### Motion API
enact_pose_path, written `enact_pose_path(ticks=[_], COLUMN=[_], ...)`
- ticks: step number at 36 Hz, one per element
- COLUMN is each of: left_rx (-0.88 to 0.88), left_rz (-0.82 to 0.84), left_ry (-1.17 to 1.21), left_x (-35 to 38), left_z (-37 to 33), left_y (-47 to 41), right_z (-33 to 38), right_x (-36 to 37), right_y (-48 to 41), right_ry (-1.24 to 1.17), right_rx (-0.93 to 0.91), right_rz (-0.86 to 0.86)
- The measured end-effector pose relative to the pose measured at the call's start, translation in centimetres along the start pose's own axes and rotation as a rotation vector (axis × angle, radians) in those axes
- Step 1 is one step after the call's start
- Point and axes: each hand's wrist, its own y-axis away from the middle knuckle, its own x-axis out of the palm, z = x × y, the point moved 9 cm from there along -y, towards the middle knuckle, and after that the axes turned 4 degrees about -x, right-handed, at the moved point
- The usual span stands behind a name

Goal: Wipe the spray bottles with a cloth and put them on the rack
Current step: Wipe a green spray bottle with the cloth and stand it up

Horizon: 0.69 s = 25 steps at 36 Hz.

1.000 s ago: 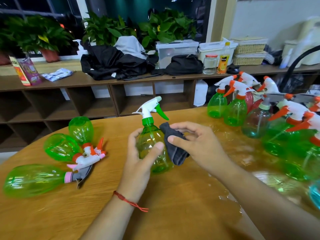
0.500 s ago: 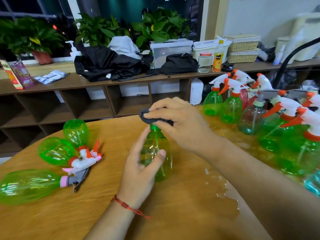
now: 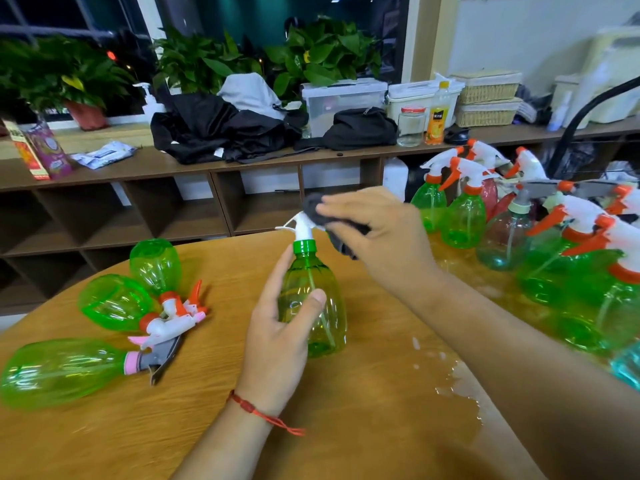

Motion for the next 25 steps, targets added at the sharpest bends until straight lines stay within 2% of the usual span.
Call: enact_pose_path(ticks=[3,9,13,17,20,25], left_rx=[0.008,0.013,0.019,0.026,0.024,0.025], left_rz=[-0.016,-0.022,-0.021,-0.073,-0.123,-0.066], left_ry=[0.011,0.032,0.032,0.046,0.069,0.082], left_x=[-0.6,-0.6,-0.7,-1.2,-2.2,-1.1], left_z=[0.3,0.0,0.1,0.4,1.1,0.7], left_y=[-0.3,-0.2,-0.3,-0.4,-1.0,-0.5], right_z=[1.6,-2.5,-1.4,0.0,0.2,0.5], right_x=[1.7,-1.0,-0.8,1.1,1.9,0.3], right_y=[0.8,-0.4,-0.3,0.5,1.2,0.2], right_ry=[-0.002,0.021,-0.023,0.005,-0.013,0.019], right_rx=[-0.115,0.116,0.082,-0.039,-0.055,-0.062], right_rz=[0.129,-0.028,-0.015,0.157,0.263,0.135])
